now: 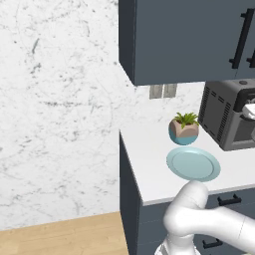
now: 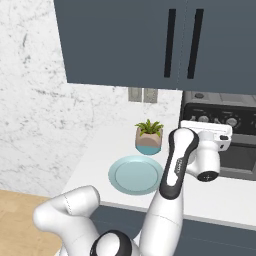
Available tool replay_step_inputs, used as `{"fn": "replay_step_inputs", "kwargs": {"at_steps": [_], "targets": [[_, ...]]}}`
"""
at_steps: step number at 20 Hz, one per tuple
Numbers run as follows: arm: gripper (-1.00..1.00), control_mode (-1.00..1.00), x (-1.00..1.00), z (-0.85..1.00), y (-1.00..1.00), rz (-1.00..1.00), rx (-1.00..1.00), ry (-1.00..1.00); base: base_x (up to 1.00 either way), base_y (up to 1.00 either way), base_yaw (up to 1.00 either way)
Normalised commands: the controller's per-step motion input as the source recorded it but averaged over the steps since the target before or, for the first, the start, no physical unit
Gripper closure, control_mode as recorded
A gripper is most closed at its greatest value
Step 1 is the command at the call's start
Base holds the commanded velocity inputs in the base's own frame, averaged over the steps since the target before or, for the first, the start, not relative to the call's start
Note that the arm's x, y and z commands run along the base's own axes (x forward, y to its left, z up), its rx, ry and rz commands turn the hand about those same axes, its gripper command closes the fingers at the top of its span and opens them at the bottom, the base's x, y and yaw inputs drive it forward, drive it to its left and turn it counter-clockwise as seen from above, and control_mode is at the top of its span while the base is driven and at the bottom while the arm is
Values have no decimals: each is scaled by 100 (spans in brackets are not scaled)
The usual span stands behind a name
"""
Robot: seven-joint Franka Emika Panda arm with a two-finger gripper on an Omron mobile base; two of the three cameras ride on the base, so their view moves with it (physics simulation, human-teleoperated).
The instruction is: Pick up the kebab skewer and baguette bread, and place them inside the toaster oven. Close the toaster oven door and start by setting the timer.
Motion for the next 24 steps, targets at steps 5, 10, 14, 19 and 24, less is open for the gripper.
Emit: {"fn": "replay_step_inputs", "kwargs": {"at_steps": [5, 10, 14, 19, 24], "targets": [[100, -100, 0, 0, 0, 0, 0, -1, 0, 0, 0], [100, -100, -2, 0, 3, 0, 0, -5, 0, 0, 0], [100, -100, 0, 0, 4, 0, 0, -11, 0, 0, 0], [100, -100, 3, 0, 2, -2, 0, -6, 0, 0, 0], [100, -100, 10, 0, 0, -1, 1, 0, 0, 0, 0]]}}
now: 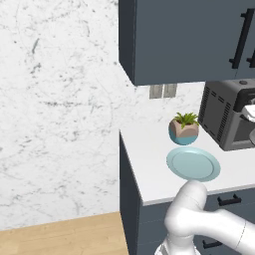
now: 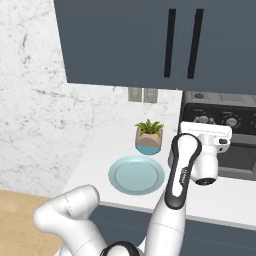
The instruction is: Pick up the kebab skewer and baguette bread, and place them inside the toaster oven. Close the toaster oven door and start by setting the timer.
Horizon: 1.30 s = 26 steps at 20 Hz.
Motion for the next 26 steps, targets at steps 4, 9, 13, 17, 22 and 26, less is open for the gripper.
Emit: {"fn": "replay_step_inputs", "kwargs": {"at_steps": [4, 9, 13, 17, 22, 26], "targets": [[100, -100, 2, 1, 0, 0, 4, 0, 0, 0, 0], [100, -100, 0, 0, 0, -2, 6, 0, 0, 0, 0], [100, -100, 0, 0, 1, -5, 10, 0, 0, 0, 0], [100, -100, 0, 1, 0, -5, 12, 0, 0, 0, 0], [100, -100, 0, 1, 0, -6, 12, 0, 0, 0, 0], [100, -100, 0, 0, 0, -5, 12, 0, 0, 0, 0]]}}
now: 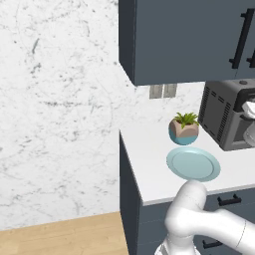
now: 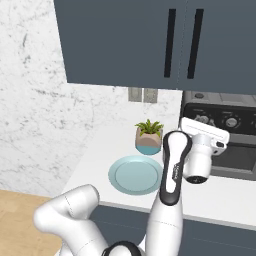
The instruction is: Pick up the kebab skewer and baguette bread, and place them inside the toaster oven. Close the toaster oven door and start by setting the timer.
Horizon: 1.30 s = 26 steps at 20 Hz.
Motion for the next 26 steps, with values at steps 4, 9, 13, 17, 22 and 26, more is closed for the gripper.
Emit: {"fn": "replay_step_inputs", "kwargs": {"at_steps": [4, 9, 13, 17, 22, 26], "targets": [[100, -100, 0, 1, 0, -4, 12, 1, 0, 0, 0], [100, -100, 0, 2, 0, -2, 13, 1, 0, 0, 0], [100, -100, 0, 9, 0, -1, 14, 5, 0, 0, 0], [100, -100, 0, 3, 0, -2, 16, 6, 0, 0, 0], [100, -100, 0, 0, 0, -2, 17, 5, 0, 0, 0], [100, -100, 0, 0, 0, -2, 19, 3, 0, 0, 0]]}}
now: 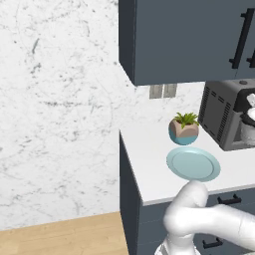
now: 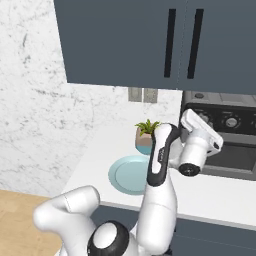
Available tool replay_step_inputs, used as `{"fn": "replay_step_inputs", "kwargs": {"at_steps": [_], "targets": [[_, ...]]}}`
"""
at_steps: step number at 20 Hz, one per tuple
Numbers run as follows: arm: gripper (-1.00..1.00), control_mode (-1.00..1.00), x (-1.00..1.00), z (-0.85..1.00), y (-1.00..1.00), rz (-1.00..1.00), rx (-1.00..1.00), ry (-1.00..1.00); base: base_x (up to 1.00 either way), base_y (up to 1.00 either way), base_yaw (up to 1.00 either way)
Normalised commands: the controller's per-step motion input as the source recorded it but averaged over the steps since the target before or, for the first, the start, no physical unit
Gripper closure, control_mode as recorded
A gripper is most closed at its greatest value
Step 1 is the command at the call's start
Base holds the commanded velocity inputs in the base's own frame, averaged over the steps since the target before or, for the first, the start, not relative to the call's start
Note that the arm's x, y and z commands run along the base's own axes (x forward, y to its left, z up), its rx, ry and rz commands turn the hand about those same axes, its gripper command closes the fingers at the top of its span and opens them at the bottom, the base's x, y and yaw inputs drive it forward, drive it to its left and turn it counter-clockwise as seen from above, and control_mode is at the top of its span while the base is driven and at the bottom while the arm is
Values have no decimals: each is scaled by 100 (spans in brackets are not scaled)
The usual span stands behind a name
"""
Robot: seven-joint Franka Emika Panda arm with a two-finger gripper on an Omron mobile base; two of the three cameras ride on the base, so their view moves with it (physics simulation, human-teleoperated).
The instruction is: Pick up the kebab skewer and baguette bread, and place them inside the toaster oven. Close the toaster oven door and start by setting the timer.
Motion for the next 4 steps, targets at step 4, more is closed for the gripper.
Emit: {"fn": "replay_step_inputs", "kwargs": {"at_steps": [4], "targets": [[100, -100, -1, 0, 0, -1, 19, 1, 0, 0, 0]]}}
